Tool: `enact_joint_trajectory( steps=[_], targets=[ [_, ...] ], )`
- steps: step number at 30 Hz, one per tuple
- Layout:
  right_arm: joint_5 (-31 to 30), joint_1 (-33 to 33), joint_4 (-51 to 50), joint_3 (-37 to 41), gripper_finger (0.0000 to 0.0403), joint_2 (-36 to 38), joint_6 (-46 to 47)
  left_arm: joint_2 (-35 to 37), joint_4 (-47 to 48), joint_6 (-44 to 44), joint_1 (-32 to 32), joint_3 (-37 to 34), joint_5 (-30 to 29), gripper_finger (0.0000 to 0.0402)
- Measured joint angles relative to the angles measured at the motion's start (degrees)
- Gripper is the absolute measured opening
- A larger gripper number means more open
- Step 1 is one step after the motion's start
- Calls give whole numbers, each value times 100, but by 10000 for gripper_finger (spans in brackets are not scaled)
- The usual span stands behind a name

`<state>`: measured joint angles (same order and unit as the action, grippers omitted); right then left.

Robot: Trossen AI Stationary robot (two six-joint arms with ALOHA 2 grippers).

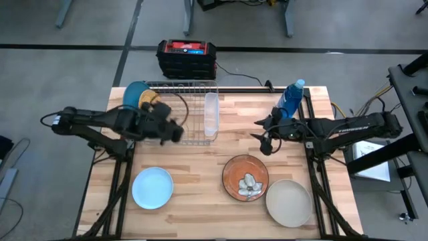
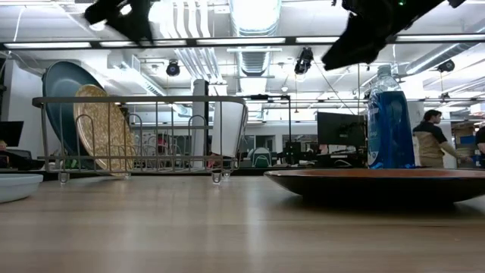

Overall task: Sort dishes
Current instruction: Put the orange plate in the dish rack

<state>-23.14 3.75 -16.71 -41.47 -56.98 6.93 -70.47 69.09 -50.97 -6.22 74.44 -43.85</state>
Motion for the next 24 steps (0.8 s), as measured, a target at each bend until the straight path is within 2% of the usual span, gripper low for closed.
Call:
enact_joint_trajectory(
  steps=[5,8,10,16,24],
  targets=[
    [909,3,-793,38,238,210,600,-321,-1581,1414,-1043,153,89,149],
    [1539,13,-923,181,241,200,990,-671,-1868,1760,-1545,342,100,149],
    [1751,32,-927,305,245,144,1184,-934,-1809,1774,-1792,511,44,149],
    [1848,61,-990,820,254,-15,1058,-1631,-1616,1748,-2201,931,-195,149],
    [1920,98,-36,1624,252,-287,1142,-2123,-1370,1747,-2354,1138,-188,149]
  ],
)
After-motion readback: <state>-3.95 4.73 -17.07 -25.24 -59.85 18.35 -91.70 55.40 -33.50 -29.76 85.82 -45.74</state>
